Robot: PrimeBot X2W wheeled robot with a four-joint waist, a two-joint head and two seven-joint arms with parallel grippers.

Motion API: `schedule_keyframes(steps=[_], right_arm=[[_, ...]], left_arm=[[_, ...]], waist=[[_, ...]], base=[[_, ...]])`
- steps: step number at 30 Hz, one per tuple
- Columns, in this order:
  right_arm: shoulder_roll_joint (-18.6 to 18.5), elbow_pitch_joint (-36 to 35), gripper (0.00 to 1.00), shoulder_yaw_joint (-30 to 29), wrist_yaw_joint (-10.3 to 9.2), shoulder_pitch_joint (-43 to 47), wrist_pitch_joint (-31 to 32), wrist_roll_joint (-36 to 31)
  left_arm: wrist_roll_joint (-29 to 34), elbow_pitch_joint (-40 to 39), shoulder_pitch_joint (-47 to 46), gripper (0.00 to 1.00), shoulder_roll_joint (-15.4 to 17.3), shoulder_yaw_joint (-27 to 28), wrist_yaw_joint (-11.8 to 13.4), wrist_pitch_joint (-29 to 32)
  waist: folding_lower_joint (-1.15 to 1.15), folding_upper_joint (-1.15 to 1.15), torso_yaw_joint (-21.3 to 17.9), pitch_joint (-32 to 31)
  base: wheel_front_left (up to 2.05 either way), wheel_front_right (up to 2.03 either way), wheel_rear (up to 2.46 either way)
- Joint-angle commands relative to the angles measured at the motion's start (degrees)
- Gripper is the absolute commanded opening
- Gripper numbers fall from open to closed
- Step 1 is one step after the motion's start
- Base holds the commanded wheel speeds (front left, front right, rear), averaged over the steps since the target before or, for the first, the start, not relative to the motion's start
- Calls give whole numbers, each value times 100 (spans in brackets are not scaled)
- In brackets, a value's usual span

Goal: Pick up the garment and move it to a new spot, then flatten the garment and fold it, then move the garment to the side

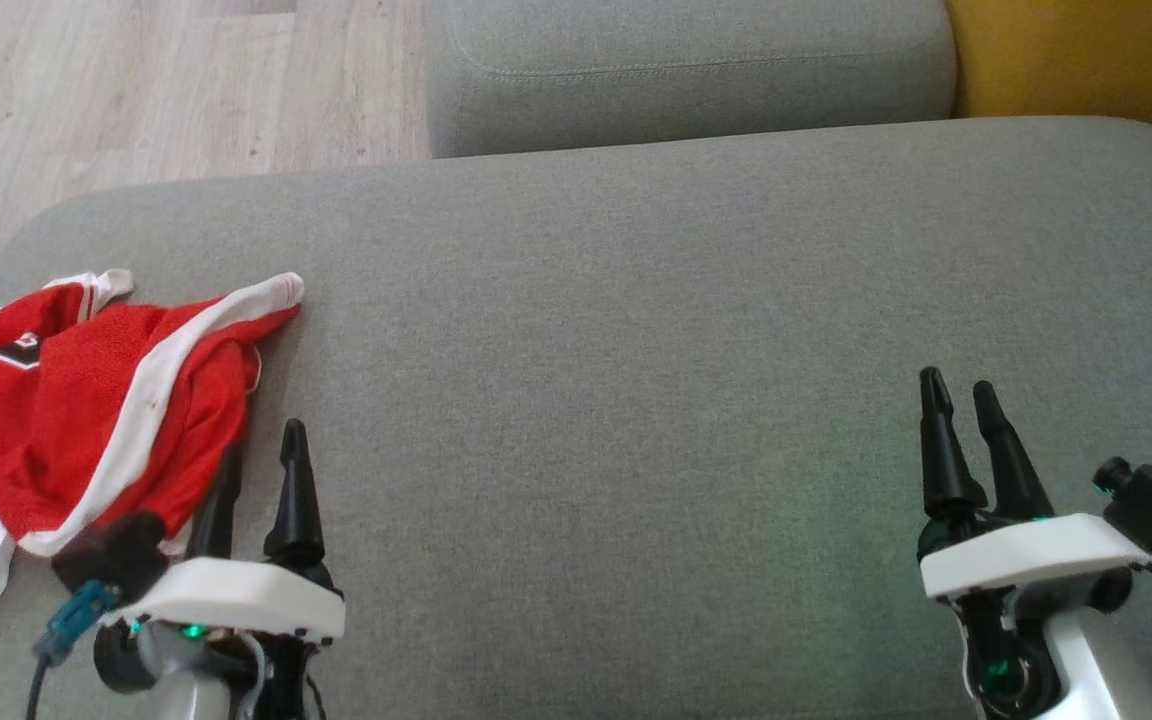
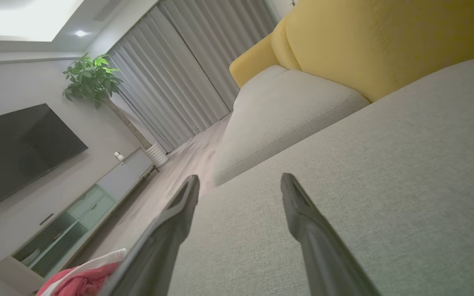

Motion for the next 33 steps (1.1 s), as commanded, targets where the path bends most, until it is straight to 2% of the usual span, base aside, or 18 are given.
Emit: schedule_keyframes(steps=[1, 33], right_arm=[[10, -156, 100, 90, -3, -328, -101, -202], [18, 184, 100, 301, -4, -552, -642, -2135]], left_arm=[[218, -223, -327, 100, 96, 66, 45, -100], [2375, -366, -370, 100, 127, -108, 292, -636]], waist=[[0, 0, 0, -1], [0, 0, 19, -29]], base=[[0, 0, 0], [0, 0, 0]])
